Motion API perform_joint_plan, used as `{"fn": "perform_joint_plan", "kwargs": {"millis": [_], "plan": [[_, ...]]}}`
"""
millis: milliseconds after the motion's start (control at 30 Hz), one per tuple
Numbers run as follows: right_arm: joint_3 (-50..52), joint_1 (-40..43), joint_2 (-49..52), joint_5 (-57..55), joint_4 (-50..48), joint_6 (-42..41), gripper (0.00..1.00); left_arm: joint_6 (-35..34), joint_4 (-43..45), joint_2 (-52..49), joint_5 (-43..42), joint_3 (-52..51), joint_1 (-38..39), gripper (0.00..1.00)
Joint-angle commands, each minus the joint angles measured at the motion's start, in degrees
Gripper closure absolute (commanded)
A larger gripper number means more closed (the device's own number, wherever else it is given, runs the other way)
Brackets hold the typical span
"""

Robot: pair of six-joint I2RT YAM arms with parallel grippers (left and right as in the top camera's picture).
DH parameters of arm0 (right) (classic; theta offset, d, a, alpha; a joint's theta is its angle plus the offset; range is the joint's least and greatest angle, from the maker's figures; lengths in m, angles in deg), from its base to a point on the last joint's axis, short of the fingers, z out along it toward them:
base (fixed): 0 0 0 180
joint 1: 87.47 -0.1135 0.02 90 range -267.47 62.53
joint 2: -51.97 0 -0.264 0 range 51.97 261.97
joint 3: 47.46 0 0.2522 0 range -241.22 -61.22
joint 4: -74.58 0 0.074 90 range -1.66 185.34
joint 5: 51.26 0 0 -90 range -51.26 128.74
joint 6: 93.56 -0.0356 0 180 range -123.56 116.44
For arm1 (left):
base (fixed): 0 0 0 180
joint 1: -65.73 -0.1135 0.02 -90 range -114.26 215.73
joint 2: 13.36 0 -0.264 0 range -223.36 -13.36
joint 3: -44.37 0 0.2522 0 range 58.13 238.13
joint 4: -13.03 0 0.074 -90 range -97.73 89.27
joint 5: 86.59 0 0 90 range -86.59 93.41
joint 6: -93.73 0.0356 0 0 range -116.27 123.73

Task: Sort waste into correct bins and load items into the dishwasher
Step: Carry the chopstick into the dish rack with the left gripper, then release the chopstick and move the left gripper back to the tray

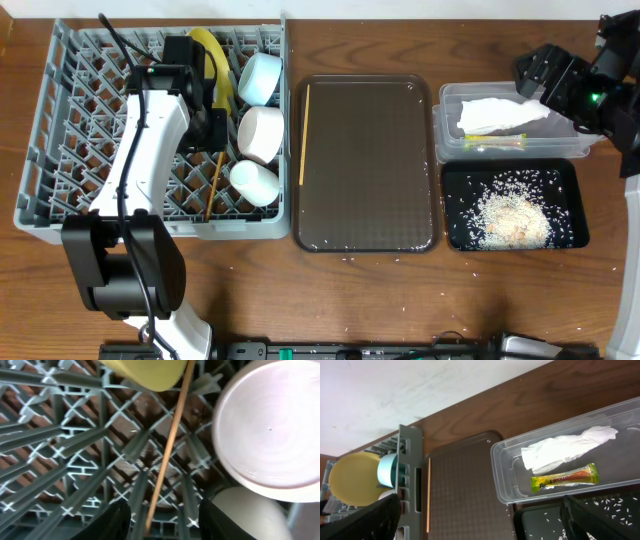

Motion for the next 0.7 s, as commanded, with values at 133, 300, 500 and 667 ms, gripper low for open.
{"fn": "perform_joint_plan", "kwargs": {"millis": [133,300,500,667], "plan": [[-0.6,0.5,0.1,0.2,0.1,-0.3,0.01,-2.3,3.8,5.5,-13.9,4.5,6.6,0.53],[-0.6,0.5,0.1,0.2,0.1,-0.3,0.01,-9.2,7.9,3.3,-6.4,3.7,16.7,0.53],[-0.6,0.5,0.1,0.2,0.1,-0.3,0.01,-13.4,12.5,-4.6,3.7,3.7,26.3,0.53],[-0.6,0.5,0.1,0.2,0.1,-0.3,0.01,-14.1,14.8,-10.7,9.2,3.7,29.2,0.53]]}}
